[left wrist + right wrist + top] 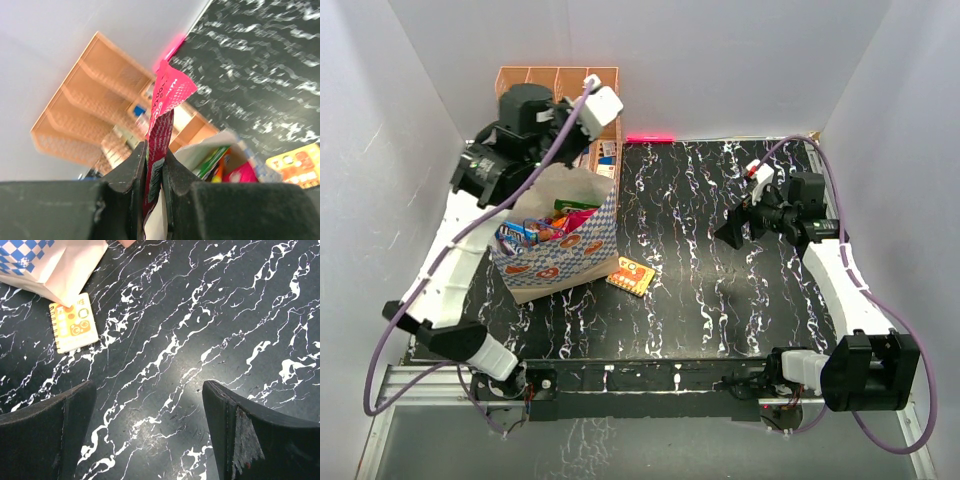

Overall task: Place the snacks into the paper bag
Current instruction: Place the snack in the paper bag.

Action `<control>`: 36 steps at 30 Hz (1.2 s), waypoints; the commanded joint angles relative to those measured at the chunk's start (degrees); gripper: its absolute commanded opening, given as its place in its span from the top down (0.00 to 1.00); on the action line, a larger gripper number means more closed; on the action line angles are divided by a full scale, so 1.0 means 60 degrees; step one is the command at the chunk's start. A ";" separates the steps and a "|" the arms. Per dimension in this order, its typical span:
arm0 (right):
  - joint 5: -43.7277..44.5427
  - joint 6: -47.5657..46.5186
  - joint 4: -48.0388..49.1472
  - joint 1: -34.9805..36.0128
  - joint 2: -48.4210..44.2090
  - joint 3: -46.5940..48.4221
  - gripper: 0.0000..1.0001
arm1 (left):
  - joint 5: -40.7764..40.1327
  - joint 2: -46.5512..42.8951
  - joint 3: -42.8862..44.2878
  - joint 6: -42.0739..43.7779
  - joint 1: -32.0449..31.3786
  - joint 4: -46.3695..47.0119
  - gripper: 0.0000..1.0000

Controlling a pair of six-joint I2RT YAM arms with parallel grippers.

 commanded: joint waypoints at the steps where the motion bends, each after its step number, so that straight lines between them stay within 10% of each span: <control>1: 0.0145 0.0557 0.1747 0.0034 -0.0135 -0.0378 0.08 | -0.0924 -0.1170 -0.0039 0.0319 0.0709 -0.0917 0.98; 16: 0.0700 0.0837 0.2053 0.0034 -0.0410 -0.0683 0.02 | -0.1196 -0.2851 -0.3102 0.0327 0.2778 -0.2349 0.99; 36: 0.0772 0.0816 0.2107 0.0033 -0.0515 -0.0977 0.02 | -0.1662 -0.2080 -0.4485 0.0636 0.2838 -0.3012 0.81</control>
